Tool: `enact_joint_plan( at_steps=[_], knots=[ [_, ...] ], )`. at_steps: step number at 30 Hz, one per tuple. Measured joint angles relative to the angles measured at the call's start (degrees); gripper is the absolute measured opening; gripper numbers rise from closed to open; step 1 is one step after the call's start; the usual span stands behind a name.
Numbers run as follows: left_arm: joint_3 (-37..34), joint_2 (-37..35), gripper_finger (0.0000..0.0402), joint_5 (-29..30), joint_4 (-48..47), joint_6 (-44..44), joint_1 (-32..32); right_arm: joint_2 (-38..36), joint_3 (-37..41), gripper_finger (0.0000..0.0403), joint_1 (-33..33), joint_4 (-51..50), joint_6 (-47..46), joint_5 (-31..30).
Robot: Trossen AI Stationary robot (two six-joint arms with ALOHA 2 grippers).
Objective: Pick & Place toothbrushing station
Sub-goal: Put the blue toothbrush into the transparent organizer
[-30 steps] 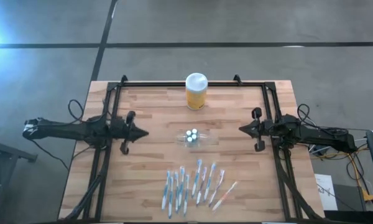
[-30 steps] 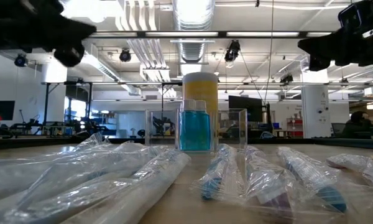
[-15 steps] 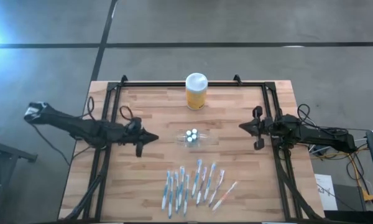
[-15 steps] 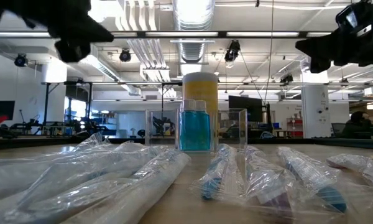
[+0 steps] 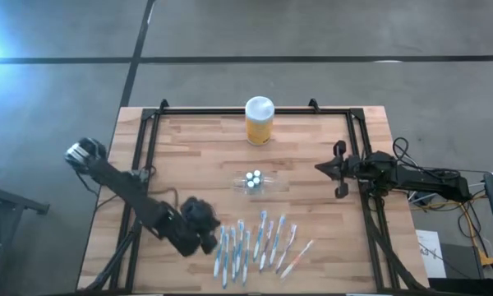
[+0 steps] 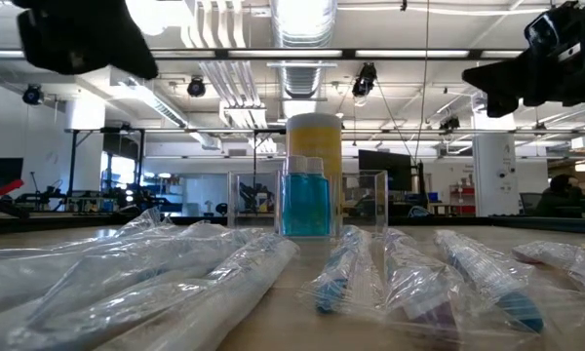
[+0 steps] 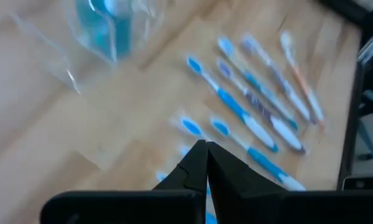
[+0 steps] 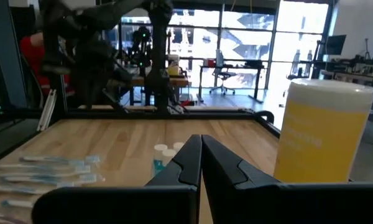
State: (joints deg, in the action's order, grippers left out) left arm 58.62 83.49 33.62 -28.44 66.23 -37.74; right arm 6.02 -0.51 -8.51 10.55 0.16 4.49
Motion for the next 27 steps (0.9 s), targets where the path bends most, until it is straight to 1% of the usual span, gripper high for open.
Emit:
enact_joint_plan(
  at_steps=[2,4,10,14,17,21,24,27],
  knots=[
    [2.75,3.72,0.0028,-2.54,-1.81,2.91,-0.61,0.00,-0.02,0.0008,0.00,1.32,-0.02,0.00],
    [5.35,6.93,0.0044,-6.37,-2.01,4.03,-0.91,0.00,-0.02,0.0008,0.00,2.26,-0.04,0.00],
    [12.04,15.22,0.0121,-12.47,-3.48,4.96,-0.86,0.00,-0.02,0.0008,0.00,2.27,0.26,-0.02],
    [15.54,18.79,0.0176,-14.97,-13.01,10.92,0.41,0.00,-0.02,0.0008,0.00,2.11,0.23,-0.02],
    [16.49,20.79,0.0212,-18.21,-17.93,13.48,1.39,0.04,-0.02,0.0008,0.00,1.65,0.24,-0.02],
    [16.43,22.28,0.0249,-22.58,-17.12,12.94,2.98,0.09,-0.02,0.0008,0.00,1.61,0.33,-0.02],
    [16.28,22.96,0.0265,-22.66,-16.95,11.47,3.99,0.21,-0.02,0.0008,0.01,1.40,0.44,-0.02],
    [16.27,22.83,0.0270,-22.66,-16.66,10.48,5.00,0.19,-0.02,0.0008,0.02,1.11,0.41,-0.02]
  ],
)
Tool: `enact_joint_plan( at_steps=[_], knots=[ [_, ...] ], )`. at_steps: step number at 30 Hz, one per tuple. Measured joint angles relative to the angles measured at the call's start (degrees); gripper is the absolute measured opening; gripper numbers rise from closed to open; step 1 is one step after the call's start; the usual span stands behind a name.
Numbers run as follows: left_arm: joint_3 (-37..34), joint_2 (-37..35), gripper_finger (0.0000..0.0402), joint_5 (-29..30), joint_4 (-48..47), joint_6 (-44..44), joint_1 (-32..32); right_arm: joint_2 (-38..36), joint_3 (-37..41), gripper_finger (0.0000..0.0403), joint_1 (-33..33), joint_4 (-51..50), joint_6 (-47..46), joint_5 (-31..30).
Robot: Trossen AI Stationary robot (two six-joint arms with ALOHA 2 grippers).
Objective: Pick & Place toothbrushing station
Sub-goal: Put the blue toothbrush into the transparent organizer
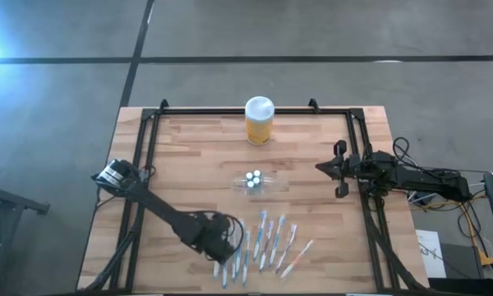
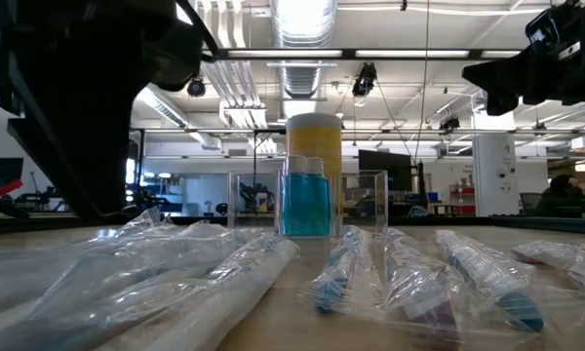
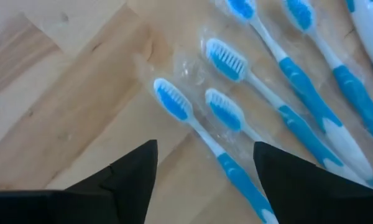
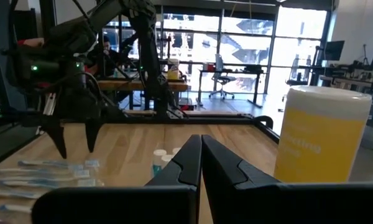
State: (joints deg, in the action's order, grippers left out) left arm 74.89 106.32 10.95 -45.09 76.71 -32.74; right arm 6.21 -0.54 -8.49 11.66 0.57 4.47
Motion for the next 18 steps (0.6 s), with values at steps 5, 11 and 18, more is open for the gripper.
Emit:
enact_joint_plan(
  at_steps=[5,11,18],
  knots=[
    [-0.09,0.14,0.0268,-0.89,0.01,-1.69,0.92,0.01,0.00,0.0008,0.00,-0.38,-0.12,0.00],
    [-0.20,2.01,0.0265,-2.33,0.04,-3.52,1.50,0.01,0.00,0.0008,0.00,-0.74,-0.12,-0.02],
    [-0.20,3.43,0.0244,-2.91,-0.89,-5.42,1.63,-0.06,0.00,0.0008,0.00,-0.79,-0.12,-0.11]
  ],
)
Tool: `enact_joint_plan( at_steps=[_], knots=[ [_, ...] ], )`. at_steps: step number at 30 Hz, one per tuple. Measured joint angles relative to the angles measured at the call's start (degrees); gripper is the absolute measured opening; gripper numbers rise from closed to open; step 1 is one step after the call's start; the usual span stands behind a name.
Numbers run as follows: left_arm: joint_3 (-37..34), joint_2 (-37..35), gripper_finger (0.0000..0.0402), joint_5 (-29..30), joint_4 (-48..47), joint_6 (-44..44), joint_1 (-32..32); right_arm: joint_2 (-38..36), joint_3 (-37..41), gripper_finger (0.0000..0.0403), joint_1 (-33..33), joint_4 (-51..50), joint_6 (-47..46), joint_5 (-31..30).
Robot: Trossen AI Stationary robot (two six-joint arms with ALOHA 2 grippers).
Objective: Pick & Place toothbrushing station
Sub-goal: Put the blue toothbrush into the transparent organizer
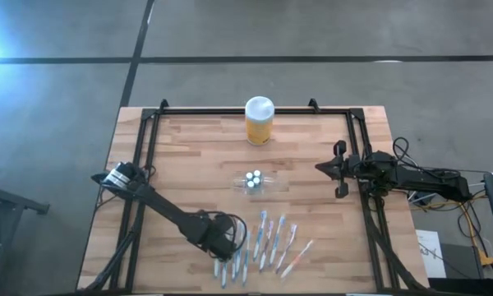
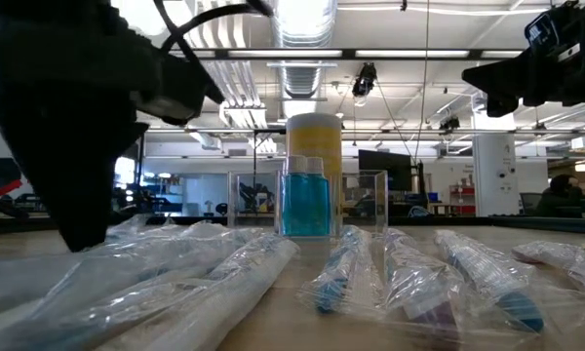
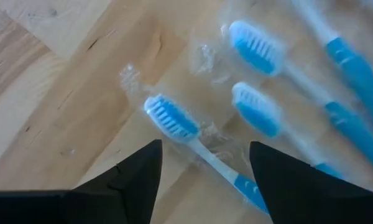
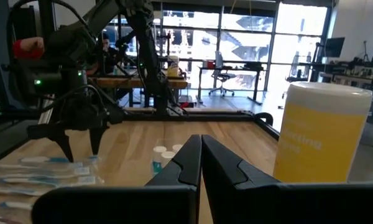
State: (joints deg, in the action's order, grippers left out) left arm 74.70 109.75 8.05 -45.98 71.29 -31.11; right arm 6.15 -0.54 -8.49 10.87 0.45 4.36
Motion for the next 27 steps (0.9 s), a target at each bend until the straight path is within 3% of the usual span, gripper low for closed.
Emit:
enact_joint_plan(
  at_steps=[11,27],
  knots=[
    [-0.04,-0.55,0.0196,-2.16,-5.06,-3.87,-0.02,0.07,0.00,0.0008,0.00,0.00,0.00,0.02],
    [-0.04,-0.83,0.0038,-4.17,-5.09,-10.86,0.00,0.04,0.00,0.0008,-0.02,-0.07,0.20,0.02]
  ],
)
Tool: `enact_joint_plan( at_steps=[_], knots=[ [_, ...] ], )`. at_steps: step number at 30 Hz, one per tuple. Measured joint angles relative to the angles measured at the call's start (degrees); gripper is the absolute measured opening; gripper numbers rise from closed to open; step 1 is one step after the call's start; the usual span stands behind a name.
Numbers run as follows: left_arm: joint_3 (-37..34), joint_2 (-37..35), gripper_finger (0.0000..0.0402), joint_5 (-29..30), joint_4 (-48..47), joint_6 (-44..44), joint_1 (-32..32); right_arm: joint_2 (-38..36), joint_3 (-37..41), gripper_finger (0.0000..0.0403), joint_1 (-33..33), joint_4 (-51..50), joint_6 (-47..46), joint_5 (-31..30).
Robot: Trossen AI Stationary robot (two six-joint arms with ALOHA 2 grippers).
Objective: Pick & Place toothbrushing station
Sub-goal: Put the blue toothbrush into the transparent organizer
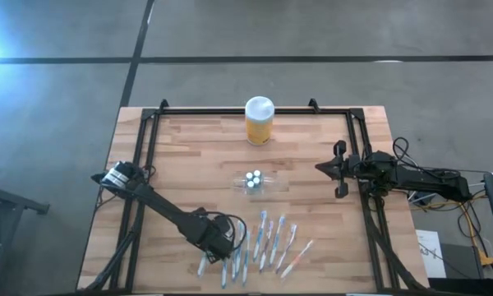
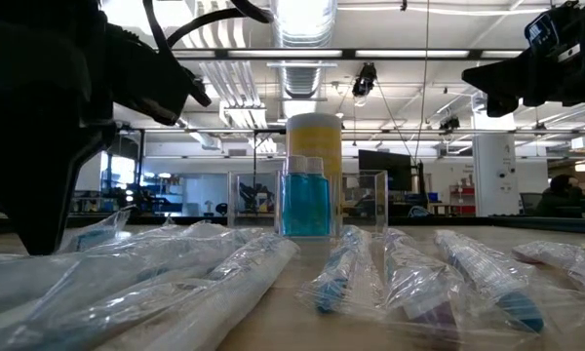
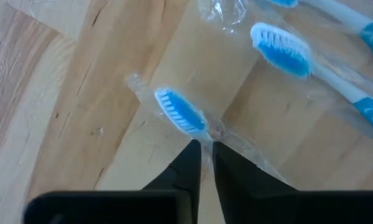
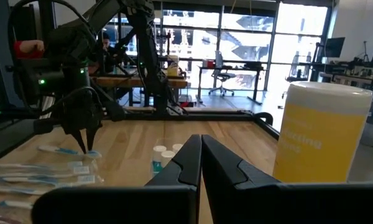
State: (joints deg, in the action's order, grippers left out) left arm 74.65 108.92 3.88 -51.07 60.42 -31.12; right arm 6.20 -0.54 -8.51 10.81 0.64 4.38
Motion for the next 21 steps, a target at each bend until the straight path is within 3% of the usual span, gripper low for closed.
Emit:
enact_joint_plan(
  at_steps=[5,9,13,21],
  knots=[
    [0.26,-1.26,0.0020,-0.26,-0.01,0.56,-0.02,0.00,0.00,0.0008,0.02,-0.02,0.00,0.01],
    [1.09,-2.33,0.0032,-0.24,-0.02,3.69,-0.06,-0.04,-0.02,0.0008,0.00,0.00,-0.02,0.02],
    [1.21,-2.38,0.0071,-0.25,0.05,5.39,-0.04,-0.04,-0.02,0.0008,0.01,0.04,-0.02,0.02],
    [0.95,-2.36,0.0187,1.76,0.43,8.55,-0.04,-0.02,-0.02,0.0008,0.00,0.04,-0.44,0.02]
  ],
)
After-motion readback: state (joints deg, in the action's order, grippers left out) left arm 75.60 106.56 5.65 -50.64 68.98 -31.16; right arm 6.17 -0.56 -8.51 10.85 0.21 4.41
